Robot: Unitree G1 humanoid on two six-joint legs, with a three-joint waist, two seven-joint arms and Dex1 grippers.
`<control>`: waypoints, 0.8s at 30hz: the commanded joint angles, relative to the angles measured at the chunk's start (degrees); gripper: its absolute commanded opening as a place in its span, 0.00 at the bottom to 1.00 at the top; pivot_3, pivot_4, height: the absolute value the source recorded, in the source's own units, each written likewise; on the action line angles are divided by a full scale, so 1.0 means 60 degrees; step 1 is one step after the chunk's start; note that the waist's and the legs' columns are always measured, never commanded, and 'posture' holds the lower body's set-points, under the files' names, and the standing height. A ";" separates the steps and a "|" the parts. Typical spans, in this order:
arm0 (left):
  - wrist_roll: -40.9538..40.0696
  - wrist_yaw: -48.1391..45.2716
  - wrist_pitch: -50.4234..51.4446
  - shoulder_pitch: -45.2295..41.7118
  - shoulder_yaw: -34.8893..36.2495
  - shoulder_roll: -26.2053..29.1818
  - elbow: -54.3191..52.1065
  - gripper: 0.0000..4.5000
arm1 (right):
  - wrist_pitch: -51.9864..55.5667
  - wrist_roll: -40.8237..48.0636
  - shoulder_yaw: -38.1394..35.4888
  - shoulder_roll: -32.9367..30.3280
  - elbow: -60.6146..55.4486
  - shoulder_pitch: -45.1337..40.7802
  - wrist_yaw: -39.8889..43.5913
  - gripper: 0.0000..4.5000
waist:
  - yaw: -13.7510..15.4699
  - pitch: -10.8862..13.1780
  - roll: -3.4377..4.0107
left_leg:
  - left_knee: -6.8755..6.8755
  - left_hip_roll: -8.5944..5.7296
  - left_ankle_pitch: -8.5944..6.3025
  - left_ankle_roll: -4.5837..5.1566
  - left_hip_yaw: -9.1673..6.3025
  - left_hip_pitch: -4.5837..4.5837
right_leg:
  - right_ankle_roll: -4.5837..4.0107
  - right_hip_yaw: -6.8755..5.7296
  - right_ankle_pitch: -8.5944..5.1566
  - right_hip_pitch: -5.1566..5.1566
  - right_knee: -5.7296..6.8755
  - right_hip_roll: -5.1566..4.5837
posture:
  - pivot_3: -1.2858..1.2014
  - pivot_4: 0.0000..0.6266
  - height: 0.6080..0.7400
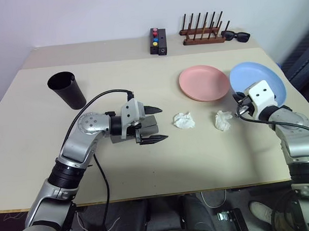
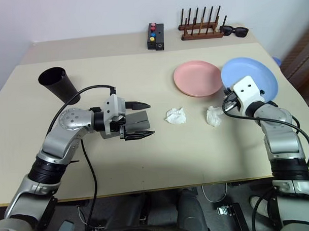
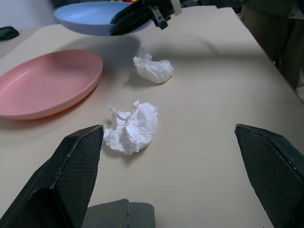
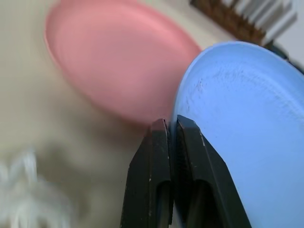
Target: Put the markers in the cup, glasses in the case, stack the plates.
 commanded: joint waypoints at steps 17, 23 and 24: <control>-0.0085 0.0903 0.0366 0.0753 0.0416 0.0317 -0.1349 1.00 | -0.3515 -0.1385 0.2187 0.1609 0.4917 -0.3508 0.1220 0.01 | -0.0259 0.0001 0.0001 | -0.0011 0.0001 0.0001 -0.0002 -0.0003 -0.0002 | 0.0000 -0.0001 0.0000 -0.0009 -0.0002 0.0000 | 0.52 0.24 1.00; -0.0125 0.1240 0.0653 0.1142 0.0578 0.0462 -0.1882 1.00 | -0.4282 -0.1613 0.2330 0.1860 0.6398 -0.4403 0.1460 0.01 | -0.0262 0.0001 0.0002 | -0.0016 0.0001 0.0001 -0.0002 -0.0002 -0.0002 | -0.0001 0.0002 0.0000 -0.0013 -0.0003 0.0000 | 0.52 0.24 1.00; -0.0130 0.1284 0.0690 0.1191 0.0602 0.0483 -0.1948 1.00 | -0.4351 -0.1628 0.2340 0.1896 0.6541 -0.4498 0.1521 0.01 | -0.0253 0.0001 0.0002 | -0.0016 0.0001 0.0001 -0.0002 -0.0003 -0.0002 | -0.0001 0.0001 0.0000 -0.0013 -0.0002 0.0000 | 0.52 0.24 1.00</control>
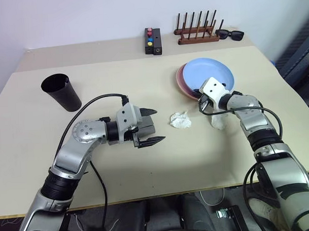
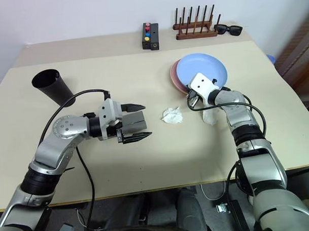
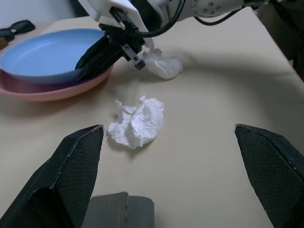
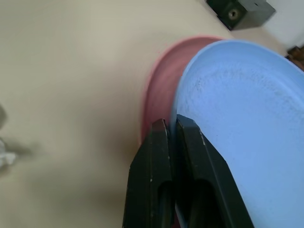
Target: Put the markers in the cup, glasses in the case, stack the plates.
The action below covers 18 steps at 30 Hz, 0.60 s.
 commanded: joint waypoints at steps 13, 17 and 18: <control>-0.0171 0.0285 0.0122 0.0127 0.0253 0.0124 -0.0400 1.00 | -0.0027 0.0700 -0.0843 0.0059 -0.0977 -0.0327 0.0212 0.99 | 0.0005 0.0001 0.0003 | 0.0000 0.0000 0.0000 0.0000 -0.0001 0.0000 | 0.0000 0.0000 0.0000 -0.0001 0.0000 0.0000 | 0.52 0.24 1.00; -0.0201 0.0069 0.0004 0.0214 0.0181 0.0159 -0.0226 1.00 | 0.1755 0.1674 -0.1599 -0.0373 -0.3339 0.0492 0.0549 0.99 | 0.0070 0.0001 0.0003 | 0.0000 -0.0001 0.0000 0.0000 -0.0003 -0.0003 | 0.0000 0.0000 0.0000 -0.0001 0.0000 -0.0001 | 0.52 0.24 1.00; -0.0207 -0.0015 -0.0027 0.0240 0.0162 0.0185 -0.0193 1.00 | 0.2232 0.1865 -0.1722 -0.0516 -0.3927 0.0728 0.0652 0.99 | 0.0085 0.0001 0.0003 | 0.0000 -0.0002 0.0000 0.0000 -0.0005 -0.0005 | 0.0000 0.0000 0.0000 -0.0002 -0.0001 -0.0002 | 0.52 0.24 1.00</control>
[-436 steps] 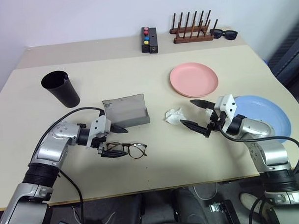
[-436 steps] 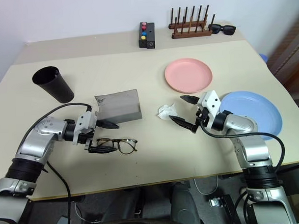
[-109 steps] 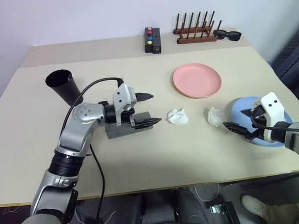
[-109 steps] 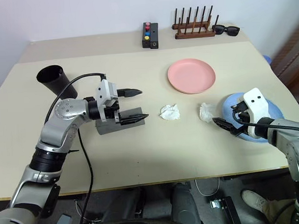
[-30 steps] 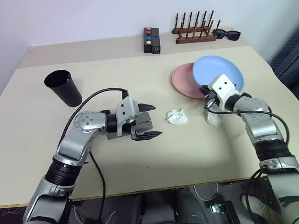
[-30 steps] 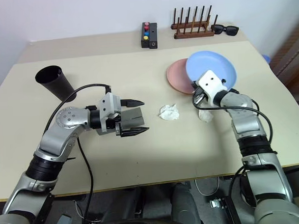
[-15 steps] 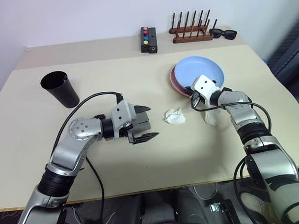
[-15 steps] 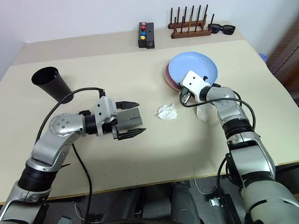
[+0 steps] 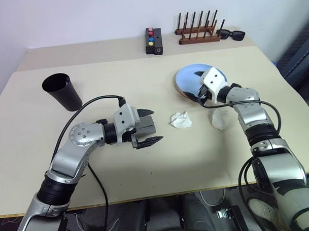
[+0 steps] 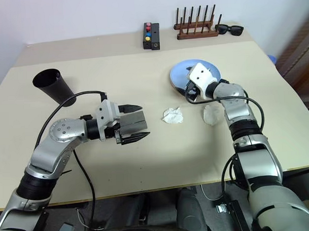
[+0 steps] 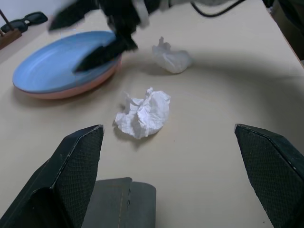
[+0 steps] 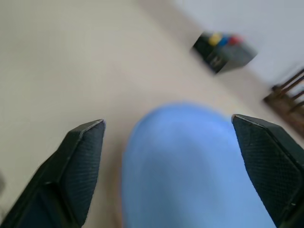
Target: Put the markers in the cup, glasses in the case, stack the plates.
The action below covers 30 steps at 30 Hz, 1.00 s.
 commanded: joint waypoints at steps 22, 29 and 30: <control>-0.0031 -0.1117 -0.0792 -0.0256 0.0007 0.0232 0.0684 1.00 | 0.7053 0.2497 -0.1598 -0.2559 -0.6885 0.4994 0.0686 0.99 | 0.0019 -0.0001 0.0001 | 0.0001 0.0003 -0.0004 0.0006 0.0004 0.0001 | 0.0000 0.0001 -0.0001 0.0006 -0.0007 -0.0005 | 0.52 0.24 1.00; -0.0023 -0.1098 -0.0731 -0.0248 0.0016 0.0251 0.0623 1.00 | 0.5531 0.1800 -0.0858 -0.2194 -0.4621 0.4287 0.0774 0.99 | 0.0007 0.0000 0.0001 | 0.0003 0.0001 -0.0003 0.0005 0.0005 0.0002 | 0.0000 0.0000 0.0000 0.0008 -0.0007 -0.0005 | 0.52 0.24 1.00; -0.0030 -0.1085 -0.0708 -0.0233 0.0028 0.0261 0.0591 1.00 | 0.5308 0.1725 -0.0802 -0.2159 -0.4285 0.4176 0.0803 0.99 | 0.0009 0.0000 0.0001 | 0.0002 0.0001 -0.0003 0.0005 0.0005 0.0002 | 0.0000 0.0000 0.0000 0.0008 -0.0007 -0.0004 | 0.52 0.24 1.00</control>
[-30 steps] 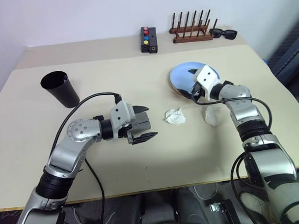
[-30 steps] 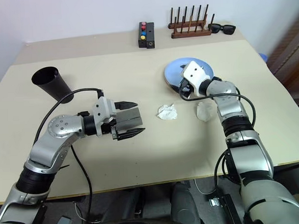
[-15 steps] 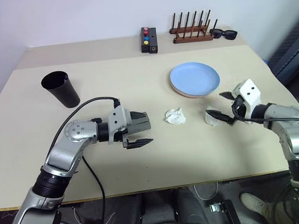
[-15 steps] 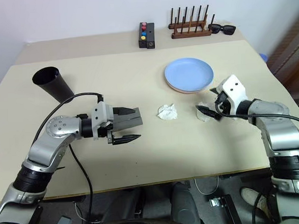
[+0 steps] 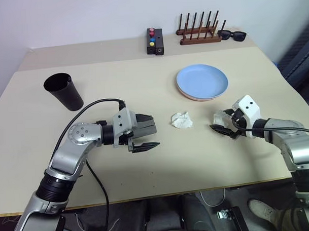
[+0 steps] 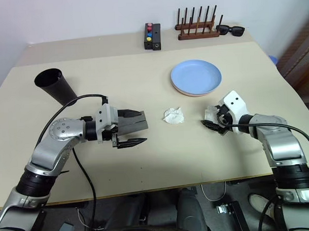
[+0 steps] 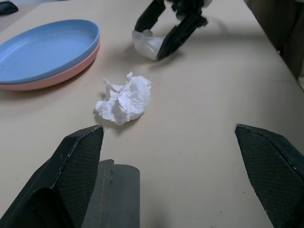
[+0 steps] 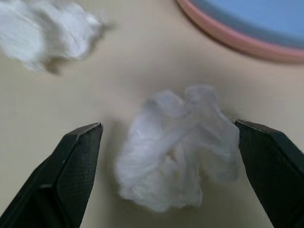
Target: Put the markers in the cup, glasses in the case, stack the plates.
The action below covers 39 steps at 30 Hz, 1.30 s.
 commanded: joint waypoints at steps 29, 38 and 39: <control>0.0524 0.2170 0.0475 -0.0385 0.0364 -0.0850 0.0320 1.00 | -0.1945 -0.0241 -0.0015 0.0377 0.1780 -0.2992 0.0429 0.02 | -0.0008 0.0000 0.0000 | 0.0000 0.0000 0.0000 -0.0001 0.0000 0.0000 | 0.0001 -0.0001 0.0000 -0.0001 -0.0001 0.0002 | 0.52 0.24 1.00; 0.0085 0.3304 0.1811 -0.0778 0.0907 -0.1459 -0.0157 1.00 | -0.4375 -0.1331 0.0845 0.1461 0.5988 -0.5172 0.0562 0.02 | -0.0045 0.0001 -0.0001 | 0.0000 0.0000 0.0001 -0.0002 0.0001 -0.0002 | 0.0001 -0.0002 0.0000 -0.0007 0.0001 0.0002 | 0.52 0.24 1.00; 0.0091 0.3379 0.1883 -0.0793 0.0924 -0.1468 -0.0221 1.00 | -0.4622 -0.1426 0.0884 0.1548 0.6416 -0.5369 0.0559 0.02 | -0.0043 0.0001 -0.0001 | 0.0000 0.0000 0.0001 -0.0002 0.0001 -0.0002 | 0.0001 -0.0002 0.0000 -0.0007 0.0001 0.0002 | 0.52 0.24 1.00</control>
